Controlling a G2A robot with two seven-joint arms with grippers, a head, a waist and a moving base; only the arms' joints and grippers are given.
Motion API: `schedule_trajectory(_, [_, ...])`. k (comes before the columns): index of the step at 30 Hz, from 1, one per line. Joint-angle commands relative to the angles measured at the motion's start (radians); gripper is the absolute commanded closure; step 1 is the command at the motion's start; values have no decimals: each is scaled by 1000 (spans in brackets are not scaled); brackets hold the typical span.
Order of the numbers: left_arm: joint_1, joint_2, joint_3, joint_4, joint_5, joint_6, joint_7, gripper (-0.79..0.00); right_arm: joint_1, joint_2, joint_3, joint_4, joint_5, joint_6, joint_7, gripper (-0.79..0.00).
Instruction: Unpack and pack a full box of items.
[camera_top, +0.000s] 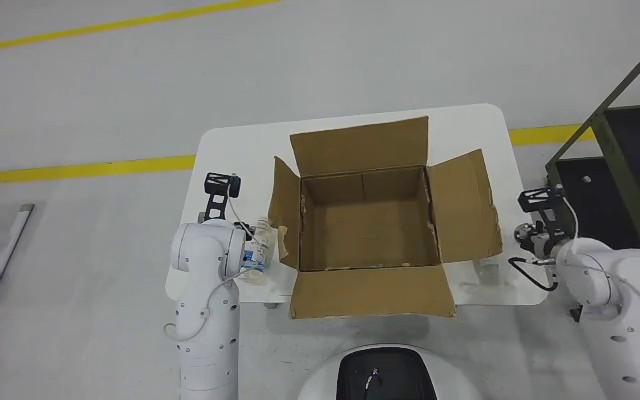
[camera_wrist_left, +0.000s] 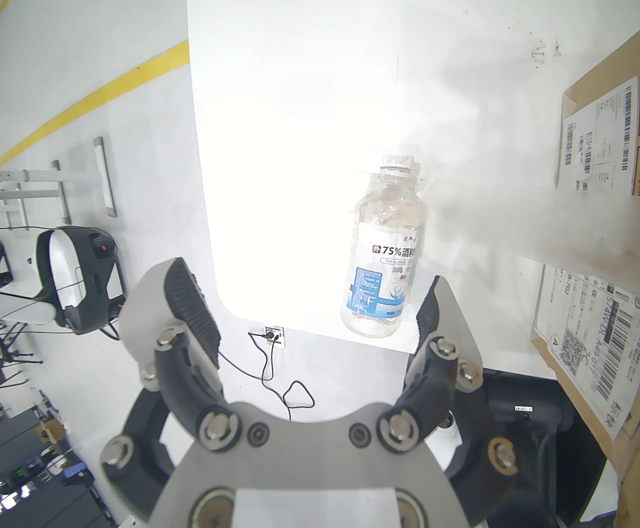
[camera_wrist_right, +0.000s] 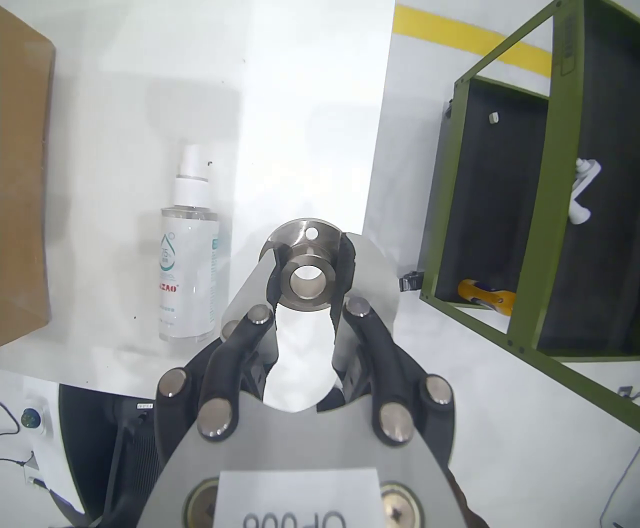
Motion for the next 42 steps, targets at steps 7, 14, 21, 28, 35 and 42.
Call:
schedule_trajectory(7, [0, 0, 0, 0, 0, 0, 0, -785, 25, 5, -42, 59, -3, -9, 38, 0])
schedule_trajectory(14, [0, 0, 0, 0, 0, 0, 0, -785, 35, 8, -72, 96, -19, 3, 32, 0])
schedule_trajectory(21, [0, 0, 0, 0, 0, 0, 0, -785, 42, 12, -84, 115, -22, 10, 39, -197])
schedule_trajectory(28, [0, 0, 0, 0, 0, 0, 0, -785, 54, 17, -94, 137, -24, 13, 44, -360])
schedule_trajectory(35, [0, 0, 0, 0, 0, 0, 0, -785, 49, 22, -34, 47, 75, 12, -20, -465])
schedule_trajectory(42, [0, 0, 0, 0, 0, 0, 0, -785, -61, 22, 83, -99, 239, -23, -395, 0])
